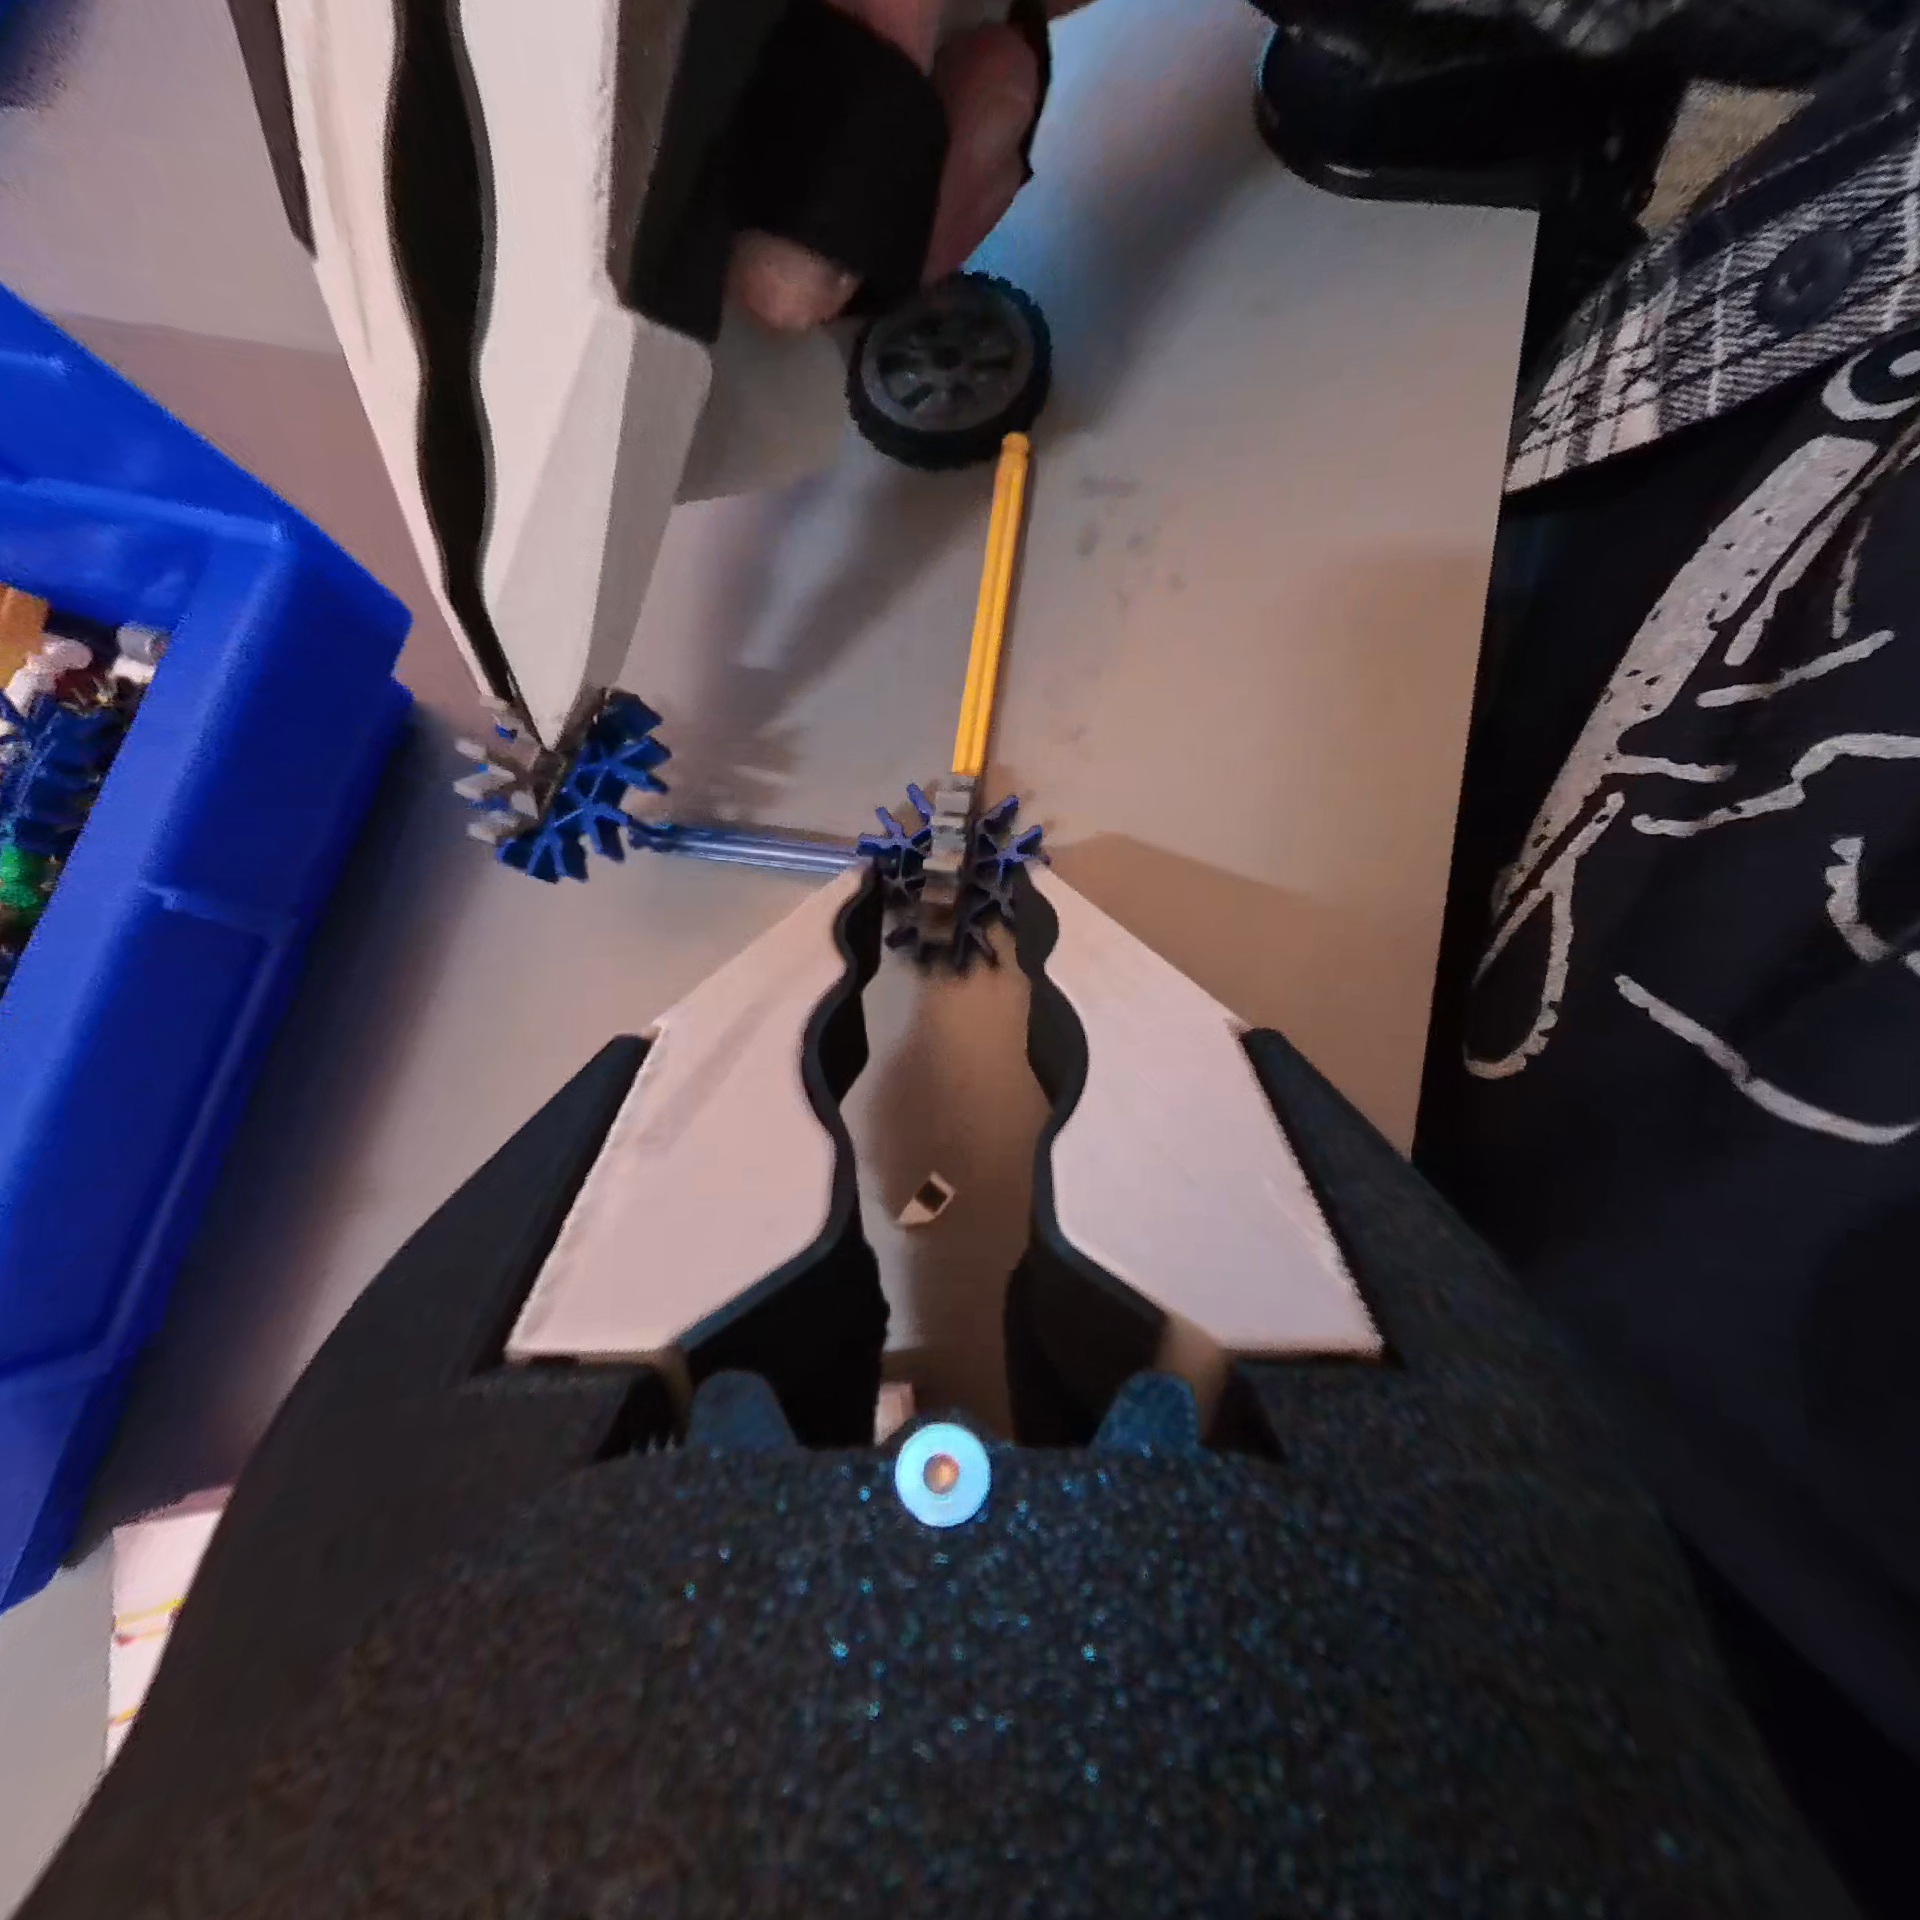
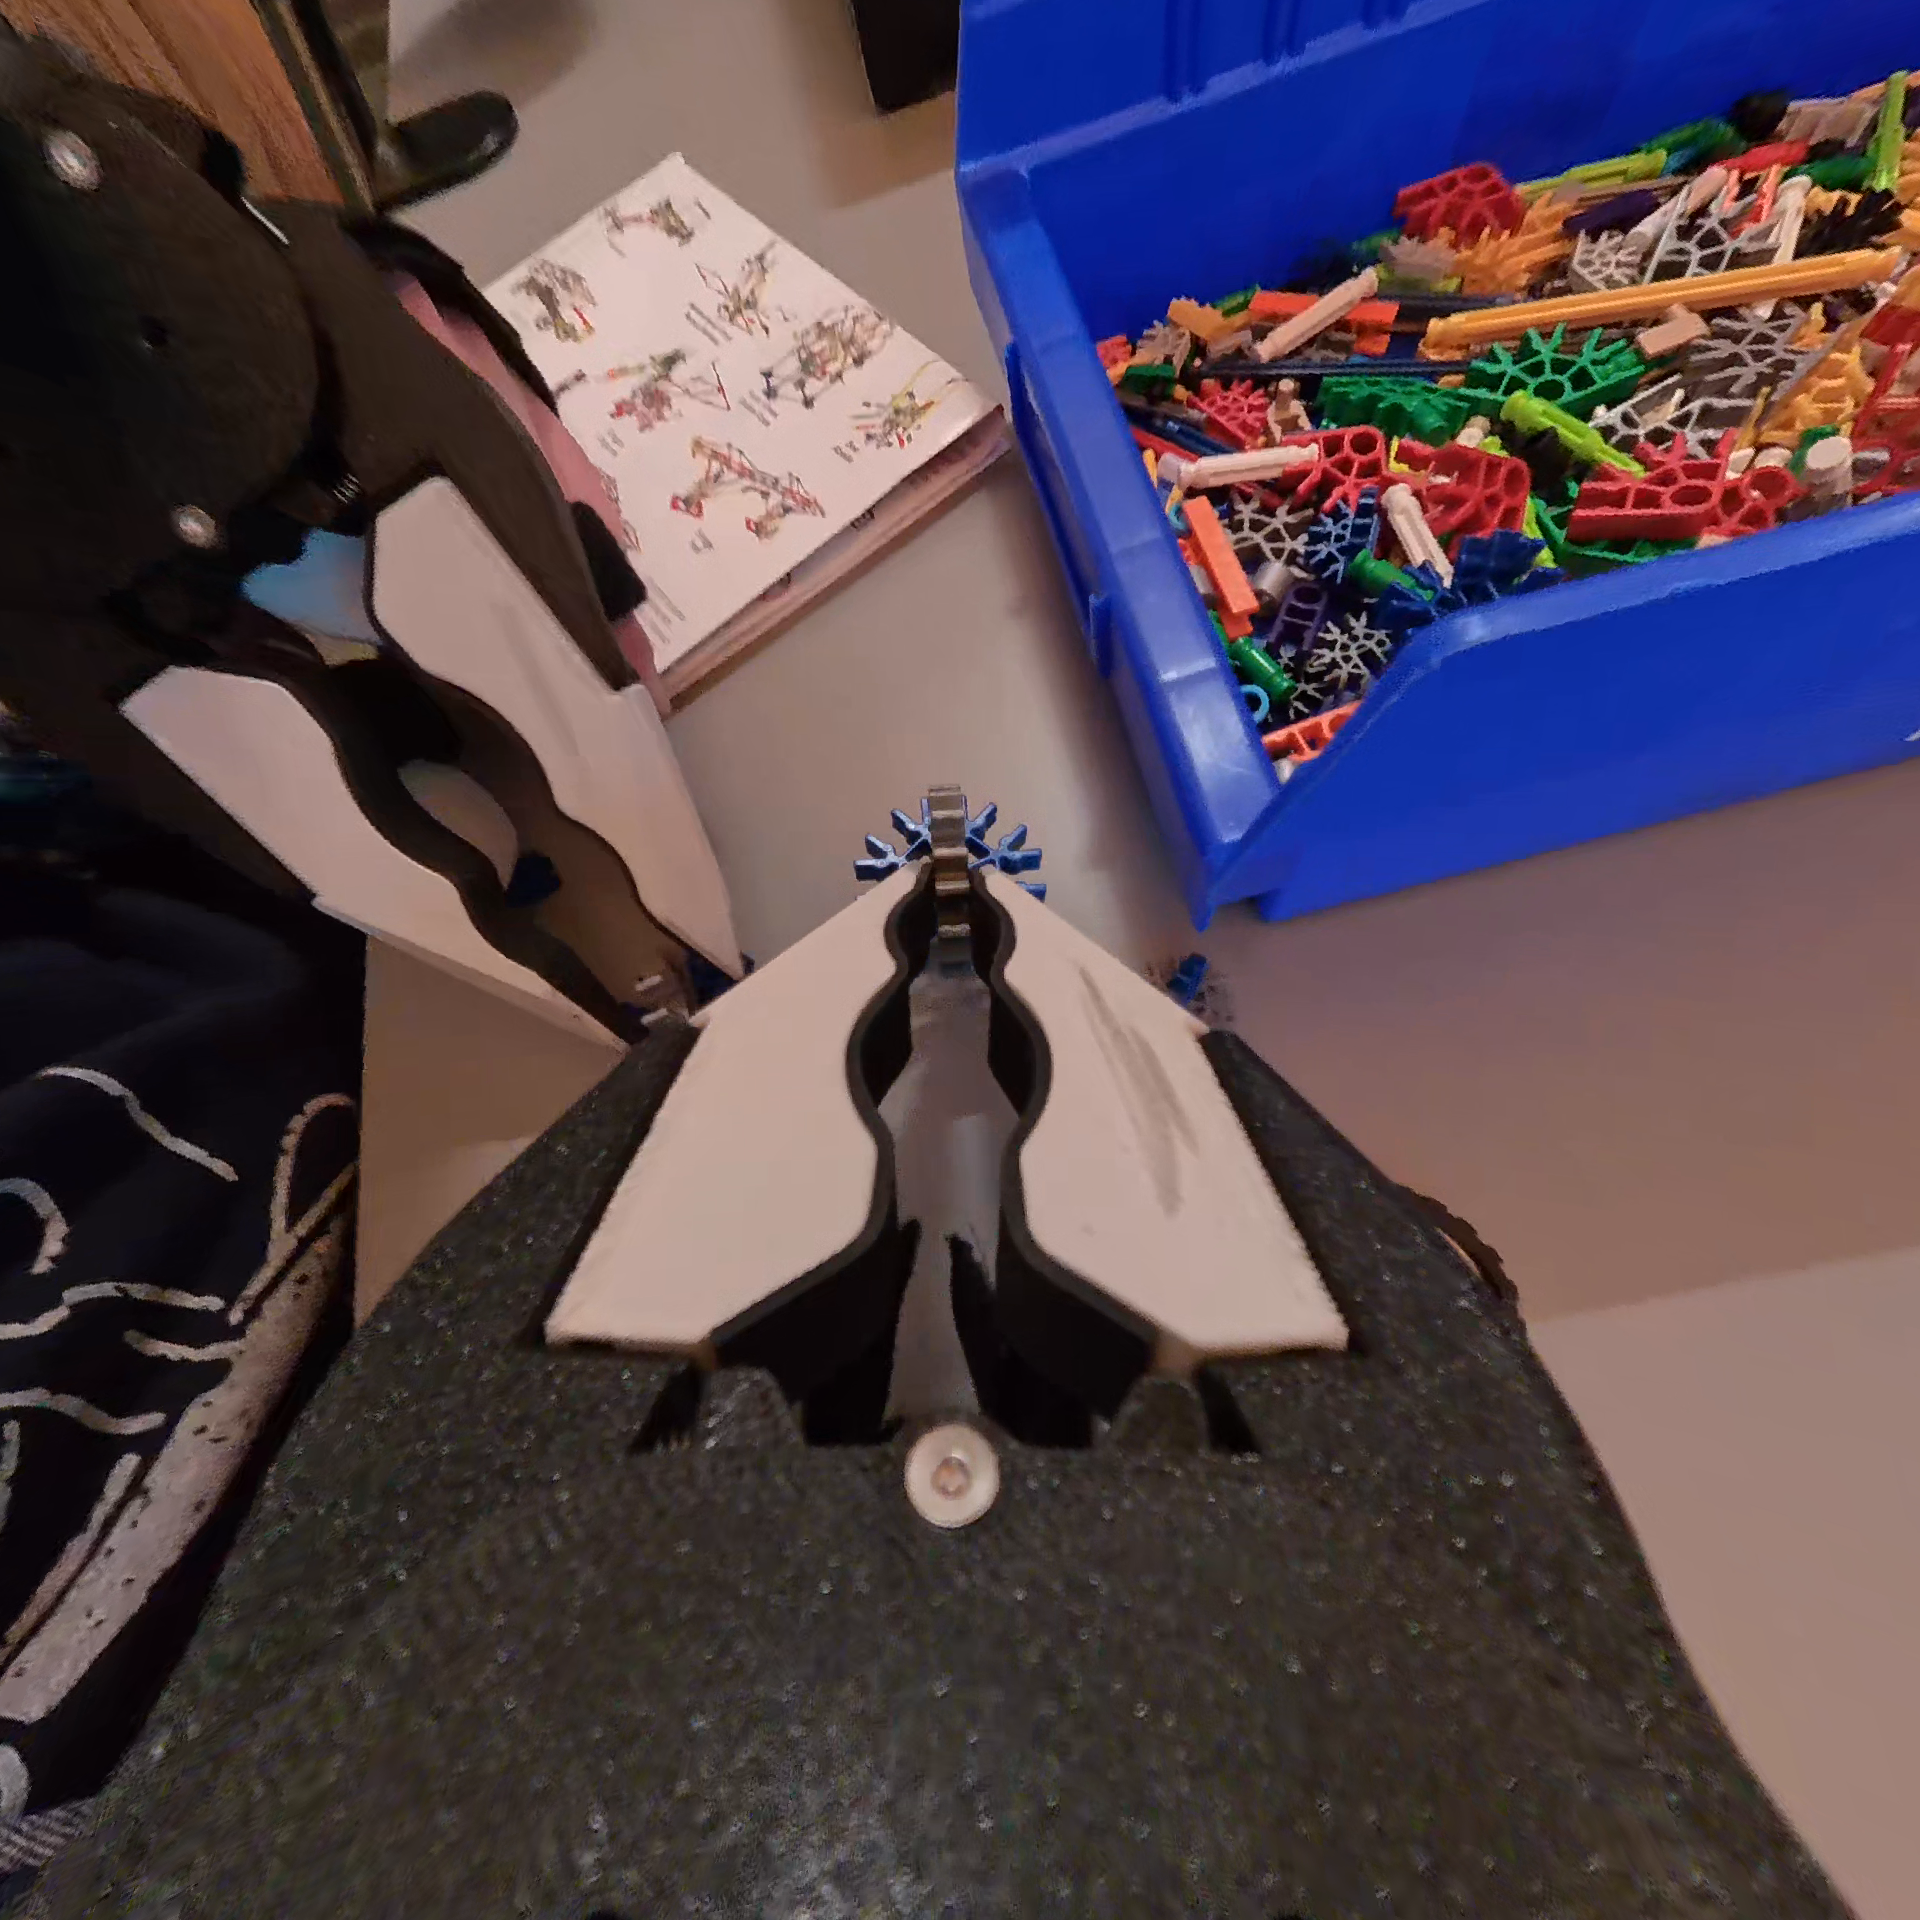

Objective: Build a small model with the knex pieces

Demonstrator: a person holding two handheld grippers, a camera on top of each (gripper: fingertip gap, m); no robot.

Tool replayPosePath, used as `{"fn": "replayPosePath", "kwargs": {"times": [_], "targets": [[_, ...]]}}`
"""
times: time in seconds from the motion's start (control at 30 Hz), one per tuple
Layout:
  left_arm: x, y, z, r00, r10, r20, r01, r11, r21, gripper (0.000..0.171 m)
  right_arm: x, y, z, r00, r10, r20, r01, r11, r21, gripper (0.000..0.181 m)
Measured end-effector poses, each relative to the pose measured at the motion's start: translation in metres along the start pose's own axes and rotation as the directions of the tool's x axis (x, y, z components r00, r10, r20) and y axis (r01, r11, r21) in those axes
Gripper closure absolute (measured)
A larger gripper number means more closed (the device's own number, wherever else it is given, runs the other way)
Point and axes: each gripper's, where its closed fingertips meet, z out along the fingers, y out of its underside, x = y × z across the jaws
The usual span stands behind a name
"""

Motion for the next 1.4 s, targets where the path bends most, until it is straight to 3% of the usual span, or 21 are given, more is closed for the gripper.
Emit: {"fn": "replayPosePath", "kwargs": {"times": [0.17,0.7,0.83,0.93,1.03,1.17,1.4], "targets": [[0.003,-0.003,0.002,0.999,0.038,-0.012,-0.039,0.999,-0.014,0.167,-0.001,0.010,0.004,0.997,-0.081,-0.017,0.080,0.995,-0.064,0.176],[0.025,0.007,-0.010,0.982,0.049,-0.185,-0.055,0.998,-0.029,0.167,-0.012,0.019,0.012,0.963,-0.269,0.025,0.269,0.953,-0.139,0.176],[0.021,0.004,-0.018,0.980,0.026,-0.198,-0.026,1.000,0.004,0.155,-0.012,0.018,0.013,0.957,-0.288,0.027,0.288,0.947,-0.139,0.176],[0.007,-0.008,-0.035,0.985,-0.006,-0.174,0.020,0.997,0.081,0.153,-0.011,0.019,0.015,0.957,-0.289,0.023,0.289,0.947,-0.143,0.176],[-0.018,-0.005,-0.042,0.997,-0.018,-0.074,0.024,0.997,0.076,0.152,-0.013,0.014,0.015,0.955,-0.297,0.021,0.298,0.947,-0.118,0.176],[-0.034,0.002,-0.035,1.000,-0.027,0.000,0.027,0.999,0.038,0.145,-0.016,0.012,0.016,0.953,-0.300,0.035,0.302,0.948,-0.104,0.176],[-0.049,0.013,-0.016,0.996,0.007,0.088,-0.006,1.000,-0.018,0.146,-0.021,0.016,0.021,0.947,-0.317,0.058,0.321,0.940,-0.115,0.175]]}}
